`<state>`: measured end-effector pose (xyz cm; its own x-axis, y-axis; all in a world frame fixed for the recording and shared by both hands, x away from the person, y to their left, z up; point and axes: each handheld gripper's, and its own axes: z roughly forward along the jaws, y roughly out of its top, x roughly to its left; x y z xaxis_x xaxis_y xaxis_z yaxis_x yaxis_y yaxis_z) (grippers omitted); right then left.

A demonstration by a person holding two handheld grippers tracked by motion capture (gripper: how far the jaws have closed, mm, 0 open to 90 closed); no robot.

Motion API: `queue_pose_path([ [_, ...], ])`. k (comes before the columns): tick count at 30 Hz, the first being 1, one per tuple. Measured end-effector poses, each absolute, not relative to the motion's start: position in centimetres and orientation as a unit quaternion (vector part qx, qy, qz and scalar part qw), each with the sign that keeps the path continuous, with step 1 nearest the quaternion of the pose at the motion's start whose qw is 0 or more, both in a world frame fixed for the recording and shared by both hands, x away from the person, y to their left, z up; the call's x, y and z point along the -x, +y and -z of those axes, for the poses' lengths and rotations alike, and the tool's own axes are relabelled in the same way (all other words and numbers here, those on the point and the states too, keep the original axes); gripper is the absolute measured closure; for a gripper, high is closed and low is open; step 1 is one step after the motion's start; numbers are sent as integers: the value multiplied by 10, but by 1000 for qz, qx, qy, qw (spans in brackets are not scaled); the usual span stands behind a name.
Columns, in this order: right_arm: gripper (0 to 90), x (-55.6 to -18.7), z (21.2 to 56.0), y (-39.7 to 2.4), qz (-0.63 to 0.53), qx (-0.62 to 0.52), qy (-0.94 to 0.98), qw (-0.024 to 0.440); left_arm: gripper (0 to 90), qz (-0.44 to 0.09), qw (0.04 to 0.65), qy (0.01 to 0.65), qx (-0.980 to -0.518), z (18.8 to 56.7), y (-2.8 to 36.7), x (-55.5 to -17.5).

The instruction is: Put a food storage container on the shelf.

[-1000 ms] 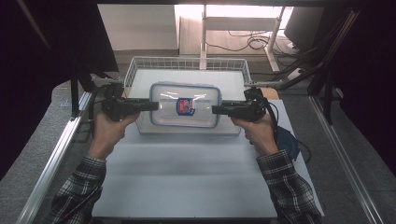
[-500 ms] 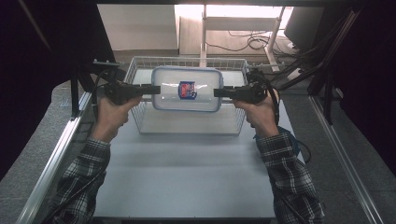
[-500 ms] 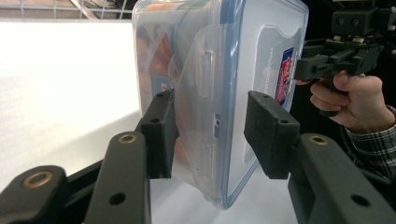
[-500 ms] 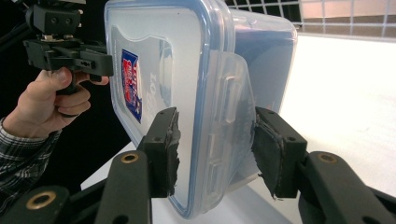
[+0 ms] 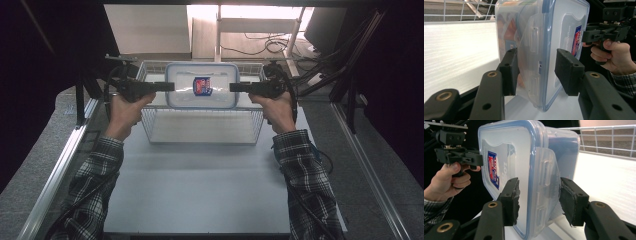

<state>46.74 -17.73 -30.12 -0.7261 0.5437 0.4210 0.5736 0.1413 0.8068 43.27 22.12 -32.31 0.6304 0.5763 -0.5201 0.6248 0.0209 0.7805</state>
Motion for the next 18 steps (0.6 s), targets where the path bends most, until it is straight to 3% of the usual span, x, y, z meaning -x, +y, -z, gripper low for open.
queue_pose_path([
  [9, 506, -475, 302, -177, 543, 378, -749, 20, 537, 21, 571, 431, -698, 323, 222, -440],
  [18, 463, -474, 303, -170, 538, 380, -752, -7, 492, -6, 570, 424, -704, 325, 217, -438],
])
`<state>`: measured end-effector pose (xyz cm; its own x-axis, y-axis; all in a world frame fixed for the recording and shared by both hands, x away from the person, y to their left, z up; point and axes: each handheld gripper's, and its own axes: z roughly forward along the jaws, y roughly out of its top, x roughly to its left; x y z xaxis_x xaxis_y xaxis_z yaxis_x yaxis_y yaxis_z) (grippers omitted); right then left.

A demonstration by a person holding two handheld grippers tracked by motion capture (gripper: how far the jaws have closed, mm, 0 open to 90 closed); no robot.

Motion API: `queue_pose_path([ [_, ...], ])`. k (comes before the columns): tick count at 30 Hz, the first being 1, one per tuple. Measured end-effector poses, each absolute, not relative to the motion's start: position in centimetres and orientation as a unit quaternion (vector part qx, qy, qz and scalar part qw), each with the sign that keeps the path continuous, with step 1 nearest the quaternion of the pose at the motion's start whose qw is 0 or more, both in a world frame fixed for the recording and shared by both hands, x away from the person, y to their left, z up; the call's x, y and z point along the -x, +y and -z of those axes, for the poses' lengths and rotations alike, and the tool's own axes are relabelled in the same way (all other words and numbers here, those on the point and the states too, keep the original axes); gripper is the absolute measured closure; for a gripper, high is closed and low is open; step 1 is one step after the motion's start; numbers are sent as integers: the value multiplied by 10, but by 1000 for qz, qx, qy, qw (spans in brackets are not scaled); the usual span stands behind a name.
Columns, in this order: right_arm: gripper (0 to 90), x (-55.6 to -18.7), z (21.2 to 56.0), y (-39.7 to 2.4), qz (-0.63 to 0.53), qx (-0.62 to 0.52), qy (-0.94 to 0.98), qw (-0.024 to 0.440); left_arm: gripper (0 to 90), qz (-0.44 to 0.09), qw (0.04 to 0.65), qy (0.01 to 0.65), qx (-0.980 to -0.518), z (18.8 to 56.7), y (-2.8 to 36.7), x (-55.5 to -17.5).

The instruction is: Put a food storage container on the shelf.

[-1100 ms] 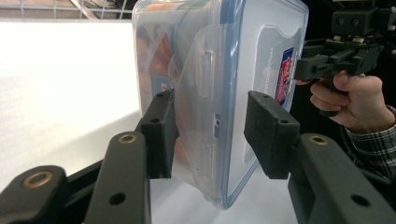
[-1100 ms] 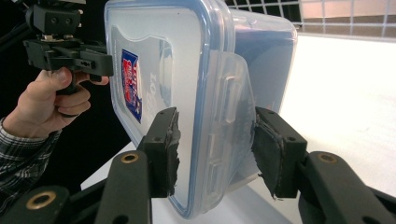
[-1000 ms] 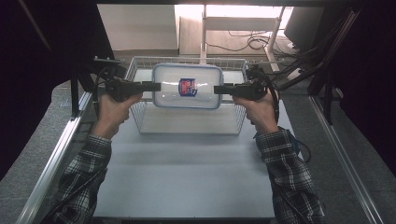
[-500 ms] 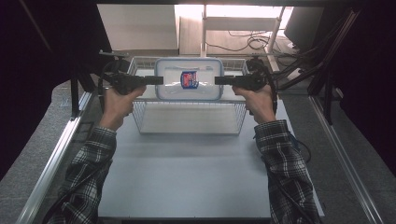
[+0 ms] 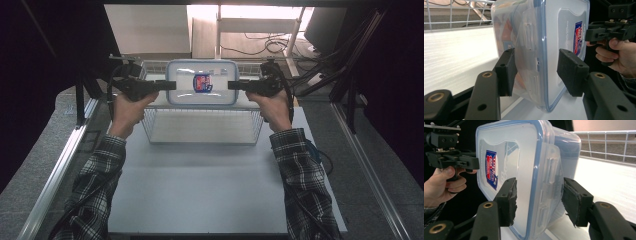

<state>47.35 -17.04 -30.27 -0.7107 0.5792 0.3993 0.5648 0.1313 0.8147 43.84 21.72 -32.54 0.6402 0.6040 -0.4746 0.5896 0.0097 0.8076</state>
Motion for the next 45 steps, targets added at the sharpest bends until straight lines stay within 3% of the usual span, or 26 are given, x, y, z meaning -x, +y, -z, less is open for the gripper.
queue_pose_path([
  [25, 359, -473, 309, -163, -530, -386, 754, 36, 471, -6, 558, 422, -714, 339, 218, -443],
  [31, 250, -472, 309, -158, -515, -396, 758, 59, 456, -43, 505, 428, -749, 343, 209, -443],
  [41, 288, -476, 309, -162, -517, -398, 757, 40, 400, -46, 560, 441, -700, 332, 219, -446],
  [45, 253, -473, 305, -158, -505, -401, 761, 74, 394, -53, 554, 442, -704, 329, 212, -449],
])
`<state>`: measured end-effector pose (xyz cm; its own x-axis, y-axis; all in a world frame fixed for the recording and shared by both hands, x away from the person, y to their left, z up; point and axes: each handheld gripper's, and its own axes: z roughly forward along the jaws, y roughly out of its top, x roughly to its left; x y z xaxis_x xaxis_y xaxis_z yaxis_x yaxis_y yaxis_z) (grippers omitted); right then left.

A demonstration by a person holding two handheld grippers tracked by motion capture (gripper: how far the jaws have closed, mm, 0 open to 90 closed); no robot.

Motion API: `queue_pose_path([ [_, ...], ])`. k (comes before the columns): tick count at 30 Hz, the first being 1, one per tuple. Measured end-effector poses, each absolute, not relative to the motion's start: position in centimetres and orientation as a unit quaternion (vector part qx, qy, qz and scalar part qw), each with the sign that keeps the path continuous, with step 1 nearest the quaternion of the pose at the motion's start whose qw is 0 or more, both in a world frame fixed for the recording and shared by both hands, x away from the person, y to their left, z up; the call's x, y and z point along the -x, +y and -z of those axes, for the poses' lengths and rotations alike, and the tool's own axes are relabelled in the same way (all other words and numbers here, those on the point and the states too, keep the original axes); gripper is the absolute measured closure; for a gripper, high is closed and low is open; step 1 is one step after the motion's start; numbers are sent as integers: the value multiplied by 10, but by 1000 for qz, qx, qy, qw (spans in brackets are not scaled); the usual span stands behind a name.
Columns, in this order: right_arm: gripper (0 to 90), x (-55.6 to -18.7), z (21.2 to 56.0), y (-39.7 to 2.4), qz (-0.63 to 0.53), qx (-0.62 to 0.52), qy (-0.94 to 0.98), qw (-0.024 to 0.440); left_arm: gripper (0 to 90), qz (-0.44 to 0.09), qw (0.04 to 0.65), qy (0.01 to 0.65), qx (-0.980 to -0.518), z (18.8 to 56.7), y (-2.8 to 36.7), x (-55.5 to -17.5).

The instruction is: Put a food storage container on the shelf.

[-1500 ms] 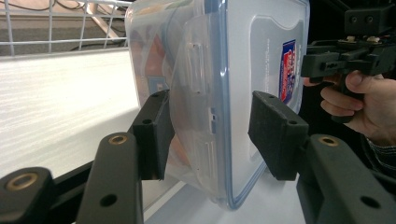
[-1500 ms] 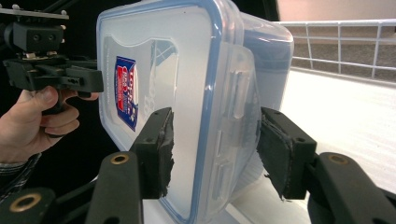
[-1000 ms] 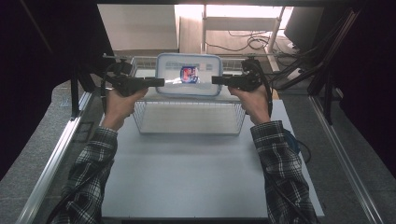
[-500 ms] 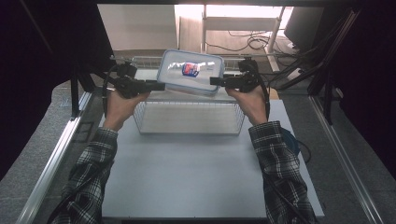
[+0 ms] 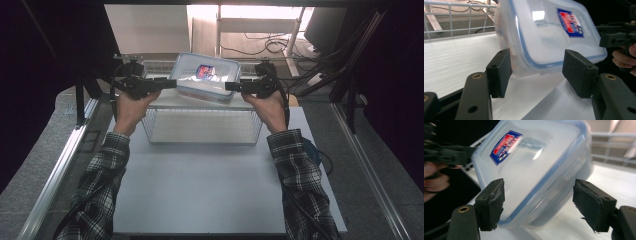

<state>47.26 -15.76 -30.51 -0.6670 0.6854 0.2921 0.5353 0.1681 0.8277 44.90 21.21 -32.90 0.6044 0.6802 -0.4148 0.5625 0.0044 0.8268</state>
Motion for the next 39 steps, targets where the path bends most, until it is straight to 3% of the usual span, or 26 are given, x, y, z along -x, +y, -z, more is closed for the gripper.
queue_pose_path([
  [4, 238, -470, 300, -155, -487, -405, 764, 123, 389, -62, 548, 444, -706, 327, 206, -452],
  [6, 253, -470, 299, -156, -485, -405, 765, 123, 389, -71, 545, 450, -704, 326, 205, -455],
  [12, 421, -469, 297, -156, -492, -402, 764, 110, 458, -72, 556, 458, -689, 325, 205, -463],
  [23, 468, -472, 296, -162, -493, -401, 768, 81, 537, -51, 561, 469, -681, 326, 209, -461],
  [39, 453, -475, 298, -154, -497, -399, 766, 78, 568, -72, 545, 467, -693, 321, 211, -432],
])
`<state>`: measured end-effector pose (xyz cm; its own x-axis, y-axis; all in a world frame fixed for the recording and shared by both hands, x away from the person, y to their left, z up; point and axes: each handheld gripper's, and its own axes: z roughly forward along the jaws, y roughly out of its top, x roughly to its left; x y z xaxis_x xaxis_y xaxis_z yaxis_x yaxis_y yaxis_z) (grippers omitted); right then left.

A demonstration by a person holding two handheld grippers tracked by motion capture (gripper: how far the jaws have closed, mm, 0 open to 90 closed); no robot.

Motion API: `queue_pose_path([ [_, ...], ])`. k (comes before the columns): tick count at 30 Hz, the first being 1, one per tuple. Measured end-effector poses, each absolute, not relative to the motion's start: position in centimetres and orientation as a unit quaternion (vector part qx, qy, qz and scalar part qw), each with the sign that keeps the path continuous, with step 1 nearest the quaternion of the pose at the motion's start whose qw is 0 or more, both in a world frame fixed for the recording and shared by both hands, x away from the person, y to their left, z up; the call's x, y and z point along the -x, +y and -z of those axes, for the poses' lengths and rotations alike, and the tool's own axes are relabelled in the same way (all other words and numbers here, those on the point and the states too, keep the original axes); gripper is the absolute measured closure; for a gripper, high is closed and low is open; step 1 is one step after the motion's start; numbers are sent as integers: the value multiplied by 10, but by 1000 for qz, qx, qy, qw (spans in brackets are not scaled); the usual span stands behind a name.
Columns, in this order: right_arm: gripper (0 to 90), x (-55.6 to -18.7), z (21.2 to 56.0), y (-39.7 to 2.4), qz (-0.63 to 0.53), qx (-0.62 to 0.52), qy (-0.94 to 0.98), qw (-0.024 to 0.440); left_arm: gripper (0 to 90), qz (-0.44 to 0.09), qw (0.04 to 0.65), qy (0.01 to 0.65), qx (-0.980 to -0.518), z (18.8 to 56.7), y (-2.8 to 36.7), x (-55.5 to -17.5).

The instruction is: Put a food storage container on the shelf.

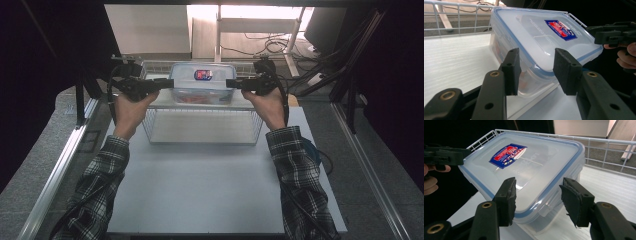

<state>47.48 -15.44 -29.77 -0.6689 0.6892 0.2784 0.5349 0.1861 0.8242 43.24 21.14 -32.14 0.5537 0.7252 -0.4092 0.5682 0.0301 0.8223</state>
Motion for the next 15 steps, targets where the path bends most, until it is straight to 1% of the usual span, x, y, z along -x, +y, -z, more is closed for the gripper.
queue_pose_path([
  [9, 453, -475, 298, -154, -500, -396, 766, 78, 567, -71, 553, 466, -686, 325, 213, -429],
  [11, 453, -474, 298, -153, -500, -393, 767, 87, 566, -80, 551, 464, -689, 323, 212, -428],
  [13, 448, -470, 296, -152, -495, -384, 773, 105, 511, -94, 549, 458, -692, 321, 211, -426],
  [15, 399, -465, 294, -151, -492, -376, 776, 117, 449, -93, 551, 448, -698, 321, 211, -422],
])
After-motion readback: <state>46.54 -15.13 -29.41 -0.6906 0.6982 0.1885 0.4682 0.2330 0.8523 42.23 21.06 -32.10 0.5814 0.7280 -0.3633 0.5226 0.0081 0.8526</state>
